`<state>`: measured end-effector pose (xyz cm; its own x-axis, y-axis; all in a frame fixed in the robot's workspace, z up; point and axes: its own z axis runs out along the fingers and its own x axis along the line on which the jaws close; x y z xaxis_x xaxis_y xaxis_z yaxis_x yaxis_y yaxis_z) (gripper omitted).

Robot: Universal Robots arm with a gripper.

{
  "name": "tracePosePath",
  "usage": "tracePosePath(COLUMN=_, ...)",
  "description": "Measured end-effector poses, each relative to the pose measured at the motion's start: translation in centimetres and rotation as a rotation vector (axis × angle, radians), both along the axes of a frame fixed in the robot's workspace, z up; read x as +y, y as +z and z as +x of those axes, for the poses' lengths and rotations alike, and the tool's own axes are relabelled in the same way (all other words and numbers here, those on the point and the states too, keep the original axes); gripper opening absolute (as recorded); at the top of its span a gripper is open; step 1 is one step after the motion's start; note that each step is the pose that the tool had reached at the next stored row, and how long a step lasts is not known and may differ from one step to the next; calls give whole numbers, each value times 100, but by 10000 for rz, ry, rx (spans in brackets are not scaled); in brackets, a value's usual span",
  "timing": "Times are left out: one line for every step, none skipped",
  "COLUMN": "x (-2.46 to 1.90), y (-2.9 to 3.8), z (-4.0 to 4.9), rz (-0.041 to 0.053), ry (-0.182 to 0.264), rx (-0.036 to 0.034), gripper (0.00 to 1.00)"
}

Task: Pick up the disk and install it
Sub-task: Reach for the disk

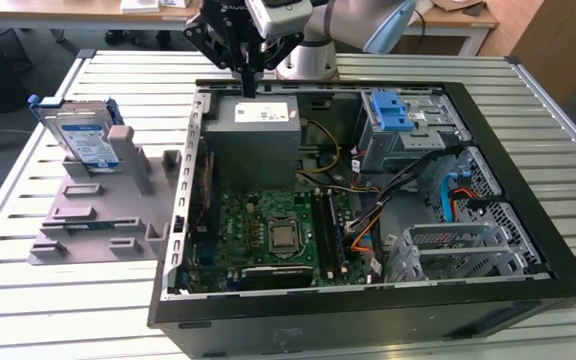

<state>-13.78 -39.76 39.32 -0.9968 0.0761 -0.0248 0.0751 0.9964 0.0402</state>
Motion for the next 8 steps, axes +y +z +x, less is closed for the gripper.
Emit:
tracePosePath(x=0, y=0, z=0, rz=-4, ry=0, rx=0, gripper=11)
tracePosePath(x=1, y=0, z=-1, rz=-5, ry=0, rx=0, gripper=11)
tracePosePath(x=2, y=0, z=-4, rz=-6, ry=-1, rx=1, gripper=11)
tracePosePath(x=3, y=0, z=-9, rz=-6, ry=-2, rx=0, gripper=11)
tracePosePath(x=3, y=-1, z=-16, rz=-5, ry=-1, rx=0, gripper=11)
tracePosePath(x=3, y=-1, z=-23, rz=-5, ry=0, rx=0, gripper=11)
tracePosePath(x=4, y=-1, z=-30, rz=-5, ry=-1, rx=0, gripper=11)
tracePosePath(x=4, y=-1, z=-38, rz=-5, ry=0, rx=0, gripper=11)
